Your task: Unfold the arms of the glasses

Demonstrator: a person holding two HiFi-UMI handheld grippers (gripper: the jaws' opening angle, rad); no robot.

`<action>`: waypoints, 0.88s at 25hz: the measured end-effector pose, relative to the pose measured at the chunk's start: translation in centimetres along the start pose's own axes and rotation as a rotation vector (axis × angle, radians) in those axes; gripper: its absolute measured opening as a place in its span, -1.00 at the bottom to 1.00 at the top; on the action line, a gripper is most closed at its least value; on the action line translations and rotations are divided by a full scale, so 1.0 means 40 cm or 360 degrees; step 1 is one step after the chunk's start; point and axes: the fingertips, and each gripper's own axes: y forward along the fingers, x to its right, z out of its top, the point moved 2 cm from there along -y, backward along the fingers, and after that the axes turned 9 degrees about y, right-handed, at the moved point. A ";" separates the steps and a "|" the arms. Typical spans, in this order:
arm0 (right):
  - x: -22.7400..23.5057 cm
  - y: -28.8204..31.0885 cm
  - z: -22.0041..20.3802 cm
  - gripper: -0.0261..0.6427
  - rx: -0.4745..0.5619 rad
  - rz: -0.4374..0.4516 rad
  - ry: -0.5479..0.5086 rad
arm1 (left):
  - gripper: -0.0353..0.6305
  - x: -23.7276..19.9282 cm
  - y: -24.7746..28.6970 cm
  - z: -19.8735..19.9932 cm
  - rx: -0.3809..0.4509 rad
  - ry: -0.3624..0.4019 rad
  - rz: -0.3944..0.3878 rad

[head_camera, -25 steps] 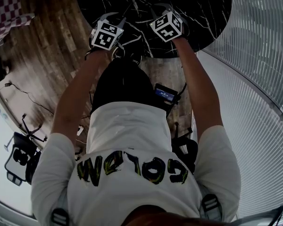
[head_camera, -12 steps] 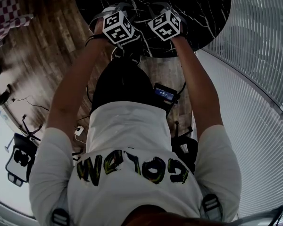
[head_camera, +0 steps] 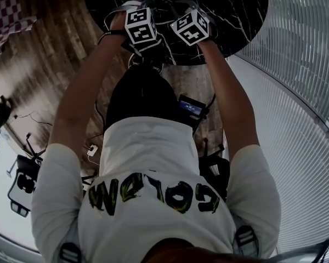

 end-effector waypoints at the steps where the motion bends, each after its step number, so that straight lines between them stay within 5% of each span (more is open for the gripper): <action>1: 0.000 0.002 0.001 -0.89 0.0001 0.0002 -0.0001 | -0.64 0.002 0.005 0.000 -0.0007 0.0013 -0.0010; 5: 0.003 0.005 0.003 -0.89 0.0000 0.0002 0.0001 | -0.83 0.001 0.011 -0.002 -0.0021 0.0044 0.0005; 22: 0.007 0.007 0.000 -0.89 -0.0015 -0.0014 0.0014 | -0.88 0.052 0.002 0.010 -0.0009 -0.0039 0.0028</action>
